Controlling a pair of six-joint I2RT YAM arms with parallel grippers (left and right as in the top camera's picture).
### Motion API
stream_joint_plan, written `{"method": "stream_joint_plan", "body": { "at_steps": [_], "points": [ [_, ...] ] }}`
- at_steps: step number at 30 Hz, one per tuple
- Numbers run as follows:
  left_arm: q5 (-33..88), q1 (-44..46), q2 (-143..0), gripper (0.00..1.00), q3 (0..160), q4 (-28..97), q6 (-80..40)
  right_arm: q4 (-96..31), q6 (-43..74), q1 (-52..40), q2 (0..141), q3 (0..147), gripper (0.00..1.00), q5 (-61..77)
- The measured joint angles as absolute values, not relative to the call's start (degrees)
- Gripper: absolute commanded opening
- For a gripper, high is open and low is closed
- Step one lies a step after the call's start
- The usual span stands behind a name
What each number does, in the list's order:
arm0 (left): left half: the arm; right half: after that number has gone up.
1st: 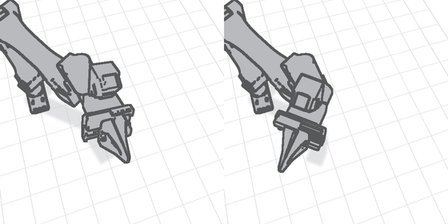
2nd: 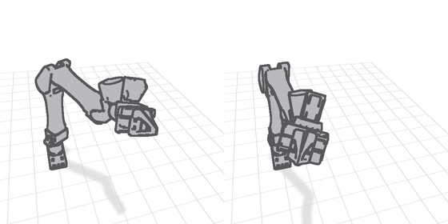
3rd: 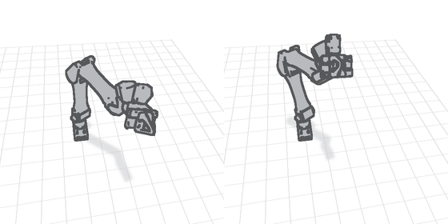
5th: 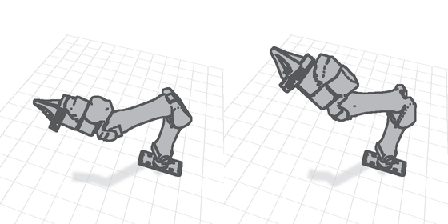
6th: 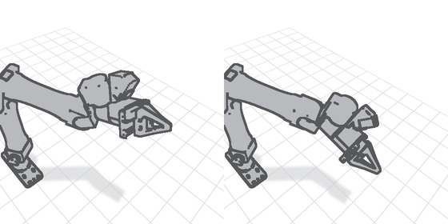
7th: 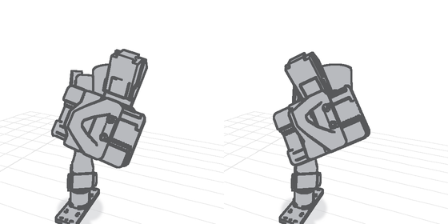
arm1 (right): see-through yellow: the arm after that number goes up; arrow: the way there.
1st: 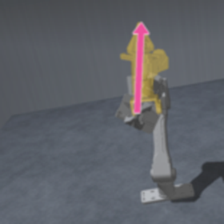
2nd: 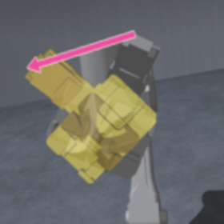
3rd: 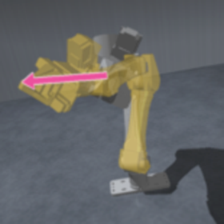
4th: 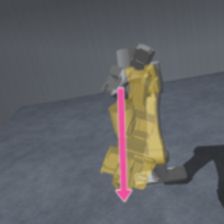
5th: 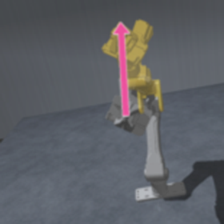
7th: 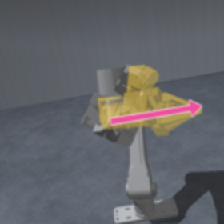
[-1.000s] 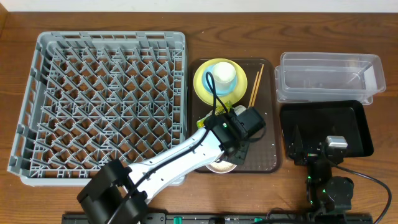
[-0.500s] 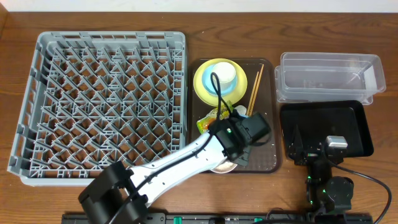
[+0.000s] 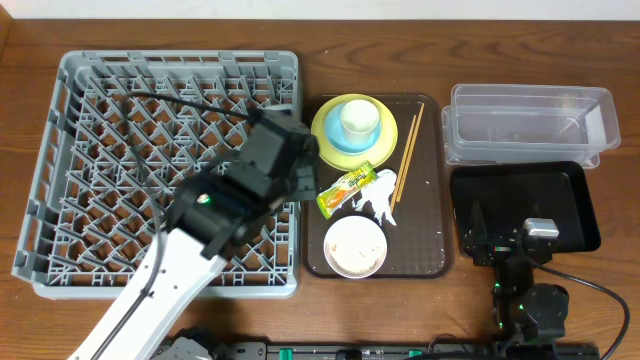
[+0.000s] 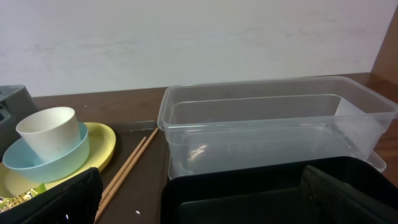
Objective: Sort waste into correct bins and load items into the dishwasher rack
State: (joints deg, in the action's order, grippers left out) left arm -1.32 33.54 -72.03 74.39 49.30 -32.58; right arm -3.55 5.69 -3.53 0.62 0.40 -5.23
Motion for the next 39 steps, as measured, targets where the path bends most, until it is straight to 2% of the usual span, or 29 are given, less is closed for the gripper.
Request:
{"method": "stream_joint_plan", "body": {
  "at_steps": [6,11,14,15,17,21,25,31,39],
  "points": [
    [2.72,29.58,-74.89,0.42,82.06,53.98,-32.12,-3.53,5.69,-3.53,0.62,0.40,0.99,-5.23],
    [4.51,28.23,-83.83,0.34,98.10,59.77,-30.17,-3.55,5.69,-3.53,0.64,0.40,0.99,-5.21],
    [5.10,28.64,-90.32,0.19,106.85,62.26,-28.49,-3.57,5.69,-3.53,0.62,0.40,0.99,-5.23],
    [5.23,28.91,-92.25,0.10,108.51,62.19,-27.94,-3.55,5.69,-3.53,0.62,0.40,0.99,-5.23],
    [5.45,29.67,-95.96,0.06,110.02,61.71,-27.03,-3.55,5.69,-3.53,0.62,0.40,0.99,-5.23],
    [5.61,32.40,-103.90,0.08,110.17,60.42,-26.50,-3.57,5.69,-3.53,0.62,0.40,0.99,-5.21],
    [5.32,35.27,-112.31,0.26,110.17,56.64,-24.97,-3.55,5.69,-3.53,0.62,0.40,0.99,-5.23],
    [2.48,37.04,-119.96,0.28,110.17,51.59,-23.86,-3.55,5.69,-3.53,0.62,0.40,0.99,-5.23],
    [0.51,36.86,-123.48,0.28,110.17,44.84,-21.17,-3.57,5.69,-3.53,0.62,0.40,0.99,-5.21]
  ]
}}
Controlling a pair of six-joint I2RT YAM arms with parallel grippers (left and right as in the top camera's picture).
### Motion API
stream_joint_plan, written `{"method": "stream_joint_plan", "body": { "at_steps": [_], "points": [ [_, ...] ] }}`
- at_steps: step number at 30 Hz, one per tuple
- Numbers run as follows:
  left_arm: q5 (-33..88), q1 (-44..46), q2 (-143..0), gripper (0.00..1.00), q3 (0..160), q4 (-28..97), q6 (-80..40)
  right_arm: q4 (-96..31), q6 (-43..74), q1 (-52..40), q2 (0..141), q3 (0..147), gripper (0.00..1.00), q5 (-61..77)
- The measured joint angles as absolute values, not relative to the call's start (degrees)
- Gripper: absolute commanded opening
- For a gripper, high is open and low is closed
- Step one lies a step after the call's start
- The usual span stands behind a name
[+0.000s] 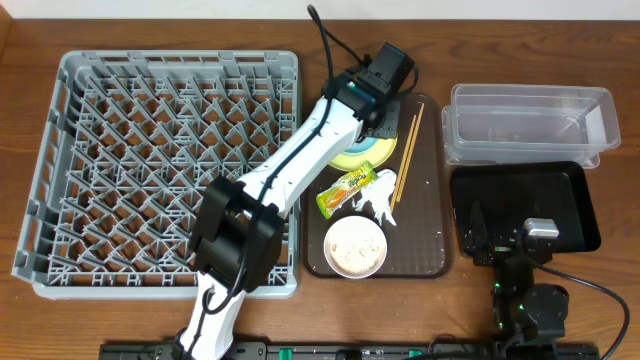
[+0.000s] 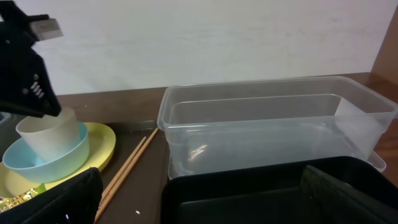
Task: Sort waste into correct bins and load items into the dishwasher rack
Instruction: 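Lower the left gripper and grasp the white cup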
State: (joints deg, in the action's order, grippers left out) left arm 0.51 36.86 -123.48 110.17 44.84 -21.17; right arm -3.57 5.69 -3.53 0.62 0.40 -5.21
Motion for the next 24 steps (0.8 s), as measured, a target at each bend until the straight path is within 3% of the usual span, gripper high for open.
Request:
{"method": "stream_joint_plan", "body": {
  "at_steps": [24],
  "points": [
    [-0.47,36.86,-128.22,0.26,110.17,38.52,-16.64,-3.57,5.69,-3.53,0.62,0.40,0.99,-5.21]
  ]
}}
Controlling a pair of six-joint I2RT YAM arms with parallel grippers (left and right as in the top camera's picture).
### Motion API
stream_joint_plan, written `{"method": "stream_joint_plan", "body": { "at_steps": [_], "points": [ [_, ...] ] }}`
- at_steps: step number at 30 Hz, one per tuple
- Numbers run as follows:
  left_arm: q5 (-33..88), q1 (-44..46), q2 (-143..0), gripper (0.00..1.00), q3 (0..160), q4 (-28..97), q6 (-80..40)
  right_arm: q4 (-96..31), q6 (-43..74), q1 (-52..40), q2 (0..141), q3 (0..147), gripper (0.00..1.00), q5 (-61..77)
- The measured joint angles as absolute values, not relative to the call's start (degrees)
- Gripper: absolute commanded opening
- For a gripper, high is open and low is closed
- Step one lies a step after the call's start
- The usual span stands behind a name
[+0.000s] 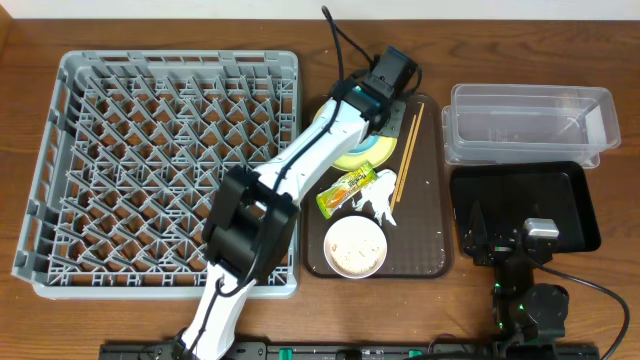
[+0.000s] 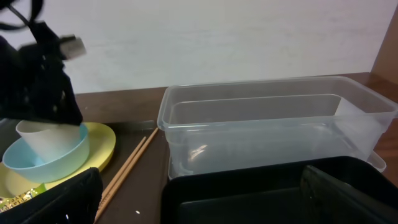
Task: Sort waste into correct bins and load items into the dishwasher rack
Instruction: 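Lower the left gripper and grasp the white cup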
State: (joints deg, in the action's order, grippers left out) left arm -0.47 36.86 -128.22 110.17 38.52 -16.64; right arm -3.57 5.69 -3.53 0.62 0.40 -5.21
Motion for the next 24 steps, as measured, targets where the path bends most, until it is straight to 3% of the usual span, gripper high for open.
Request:
{"method": "stream_joint_plan", "body": {
  "at_steps": [9,14,24],
  "points": [
    [-1.76,36.86,-129.51,0.26,110.04,38.24,-16.64,-3.57,5.69,-3.53,0.62,0.40,0.99,-5.21],
    [-2.09,36.86,-129.51,0.11,110.04,38.11,-16.56,-3.57,5.69,-3.53,0.62,0.40,0.99,-5.21],
    [-4.51,36.86,-128.84,0.06,110.02,37.93,-16.45,-3.55,5.69,-3.53,0.62,0.40,0.99,-5.21]
  ]
}}
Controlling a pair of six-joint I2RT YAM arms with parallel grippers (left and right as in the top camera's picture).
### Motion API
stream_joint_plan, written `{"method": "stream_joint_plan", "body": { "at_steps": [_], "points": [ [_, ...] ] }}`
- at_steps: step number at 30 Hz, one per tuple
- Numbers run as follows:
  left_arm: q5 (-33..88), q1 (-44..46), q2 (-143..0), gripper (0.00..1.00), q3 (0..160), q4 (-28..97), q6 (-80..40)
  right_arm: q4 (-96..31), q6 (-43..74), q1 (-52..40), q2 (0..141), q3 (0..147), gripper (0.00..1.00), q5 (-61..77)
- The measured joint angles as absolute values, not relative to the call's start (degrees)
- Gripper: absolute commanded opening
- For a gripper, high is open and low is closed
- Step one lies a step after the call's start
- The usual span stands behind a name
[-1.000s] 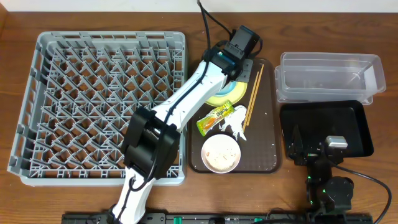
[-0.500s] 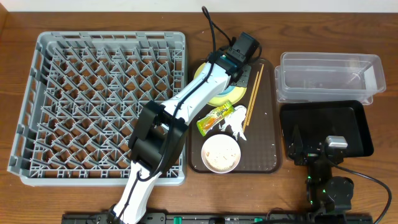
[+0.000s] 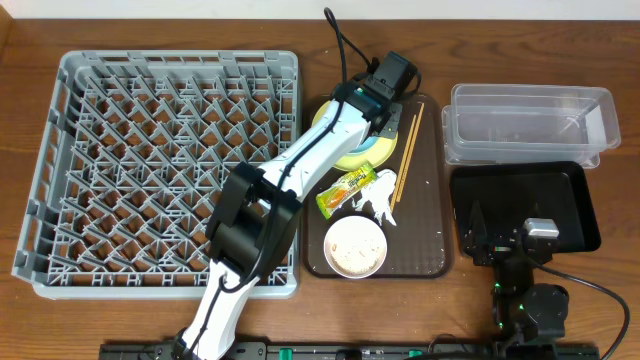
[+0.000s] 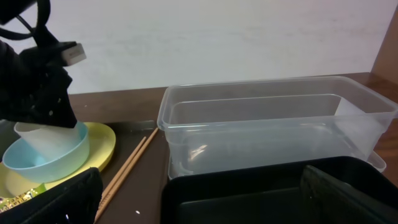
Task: Sort waste into correct bins and load items into the dishwasher rack
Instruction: 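Lower the left gripper and grasp the white cup, then carry the white cup to the rack's back and release it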
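Observation:
My left gripper (image 3: 374,102) reaches over the yellow plate (image 3: 326,115) on the brown tray (image 3: 428,222). In the right wrist view it (image 4: 38,99) sits down on the rim of the white cup (image 4: 48,140), which leans in the blue bowl (image 4: 43,164); it looks shut on the cup. Chopsticks (image 3: 406,150), a snack wrapper (image 3: 346,190), crumpled paper (image 3: 378,208) and a white bowl (image 3: 354,246) also lie on the tray. My right gripper (image 4: 205,202) rests open at the black bin (image 3: 560,195).
The grey dishwasher rack (image 3: 160,170) fills the left of the table, with nothing in it. A clear plastic bin (image 3: 530,120) stands at the back right, behind the black bin. My left arm stretches across the rack's right edge.
The left gripper has settled lower on the white cup, hiding its rim, and the cup now leans in the blue bowl. The right arm has not moved.
My left gripper was first above the rack's right side, short of the plate. Then it hung over the cup at the tray's back, then lower at the cup's rim. Now it sits on the cup, which has tilted. The right gripper stayed open throughout.

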State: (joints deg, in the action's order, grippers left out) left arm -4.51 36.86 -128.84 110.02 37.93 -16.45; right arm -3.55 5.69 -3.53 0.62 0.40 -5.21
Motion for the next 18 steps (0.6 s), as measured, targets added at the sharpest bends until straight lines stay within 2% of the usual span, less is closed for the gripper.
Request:
{"method": "stream_joint_plan", "body": {
  "at_steps": [5,11,15,18],
  "points": [
    [-4.51,36.80,-125.64,0.06,109.60,37.43,-16.45,-3.55,5.69,-3.53,0.62,0.40,0.99,-5.23],
    [-4.32,35.38,-113.97,0.06,109.21,40.62,-16.45,-3.55,5.69,-3.53,0.62,0.40,0.99,-5.23],
    [0.32,30.63,-104.64,0.06,109.23,42.26,-16.45,-3.55,5.69,-3.53,0.62,0.40,0.99,-5.21],
    [8.84,23.70,-100.44,0.06,109.51,42.35,-16.51,-3.55,5.69,-3.53,0.62,0.40,0.99,-5.21]
  ]
}}
